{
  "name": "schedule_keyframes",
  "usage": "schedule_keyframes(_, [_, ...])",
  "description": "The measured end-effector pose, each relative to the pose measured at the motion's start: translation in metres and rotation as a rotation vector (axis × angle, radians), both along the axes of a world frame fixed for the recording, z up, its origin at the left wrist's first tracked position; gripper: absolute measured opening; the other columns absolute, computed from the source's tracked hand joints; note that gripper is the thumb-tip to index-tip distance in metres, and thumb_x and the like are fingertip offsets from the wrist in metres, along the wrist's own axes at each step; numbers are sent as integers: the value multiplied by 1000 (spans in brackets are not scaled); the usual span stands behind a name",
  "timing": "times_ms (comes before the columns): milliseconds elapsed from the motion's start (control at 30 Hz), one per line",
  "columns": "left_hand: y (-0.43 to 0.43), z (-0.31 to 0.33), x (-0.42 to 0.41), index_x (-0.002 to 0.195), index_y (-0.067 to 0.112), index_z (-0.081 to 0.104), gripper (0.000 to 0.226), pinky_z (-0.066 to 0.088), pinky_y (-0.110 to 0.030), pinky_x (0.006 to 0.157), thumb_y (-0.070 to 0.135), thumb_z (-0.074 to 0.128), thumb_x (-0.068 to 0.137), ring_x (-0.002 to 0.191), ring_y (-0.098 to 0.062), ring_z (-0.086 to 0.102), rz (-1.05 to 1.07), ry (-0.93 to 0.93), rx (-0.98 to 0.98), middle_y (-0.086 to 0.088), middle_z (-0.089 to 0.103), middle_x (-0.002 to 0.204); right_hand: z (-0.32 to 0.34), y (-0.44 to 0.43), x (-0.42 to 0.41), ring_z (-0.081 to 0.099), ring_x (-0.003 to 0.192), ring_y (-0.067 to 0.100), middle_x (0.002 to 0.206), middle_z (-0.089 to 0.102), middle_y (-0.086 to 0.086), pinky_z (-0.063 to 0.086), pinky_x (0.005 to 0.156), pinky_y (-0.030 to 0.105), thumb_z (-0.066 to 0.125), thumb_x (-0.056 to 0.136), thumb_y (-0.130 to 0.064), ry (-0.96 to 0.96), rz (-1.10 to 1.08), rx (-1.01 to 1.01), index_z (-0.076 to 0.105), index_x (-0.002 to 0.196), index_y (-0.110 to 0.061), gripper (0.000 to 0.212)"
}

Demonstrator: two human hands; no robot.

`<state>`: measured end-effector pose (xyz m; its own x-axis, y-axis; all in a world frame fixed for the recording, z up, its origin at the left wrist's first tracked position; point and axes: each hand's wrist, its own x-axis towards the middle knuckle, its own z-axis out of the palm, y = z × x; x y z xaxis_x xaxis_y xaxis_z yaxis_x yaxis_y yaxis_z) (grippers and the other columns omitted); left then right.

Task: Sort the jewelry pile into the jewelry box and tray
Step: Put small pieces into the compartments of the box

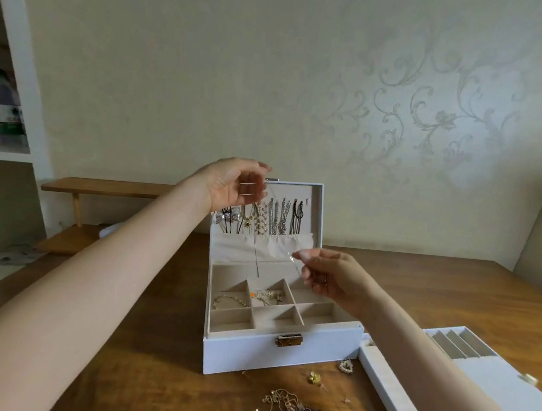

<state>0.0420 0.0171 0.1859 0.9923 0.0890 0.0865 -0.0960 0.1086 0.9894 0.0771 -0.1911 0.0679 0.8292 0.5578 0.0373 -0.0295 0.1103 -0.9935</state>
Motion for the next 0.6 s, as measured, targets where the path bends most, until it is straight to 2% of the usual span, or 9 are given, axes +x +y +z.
schedule_keyframes(133, [4,4,0,89,8,61,11,55,-21,54,2,52,91,45,-7,55,27,-18,35,1,56,56,-18,2,-5,56,48,11,60,61,7,40,42,16,64,85,-10,-2,23,-63,66,85,-6,5])
schedule_keyframes(233, [9,6,2,89,8,62,11,54,-21,53,1,52,90,49,-9,55,35,-28,73,0,57,58,-23,5,-7,58,53,13,64,62,8,43,45,17,65,86,-13,-17,31,-107,68,77,-10,9])
schedule_keyframes(333, [15,6,6,90,8,61,11,55,-21,53,1,53,91,47,-8,57,41,-39,111,0,60,57,-24,8,-7,60,55,14,66,65,8,45,46,18,66,85,-13,-21,30,-125,68,77,-12,9])
schedule_keyframes(433, [19,5,12,91,8,61,12,55,-20,55,-1,54,91,47,-7,57,57,-74,183,-4,59,69,-23,12,-6,62,56,15,66,66,8,46,48,19,65,86,-12,-30,35,-115,67,80,-9,7])
schedule_keyframes(500, [22,4,16,93,7,61,12,55,-20,56,-3,55,90,49,-7,57,58,-109,262,-6,60,74,-22,14,-4,64,58,15,68,67,8,49,51,20,65,87,-9,-17,35,-97,67,83,-7,4])
schedule_keyframes(600, [25,4,18,100,4,60,12,53,-19,56,-1,58,89,53,-8,57,38,-173,490,-8,65,79,-19,16,3,66,63,19,72,69,11,54,55,23,65,86,-3,-3,42,-84,67,87,-5,3])
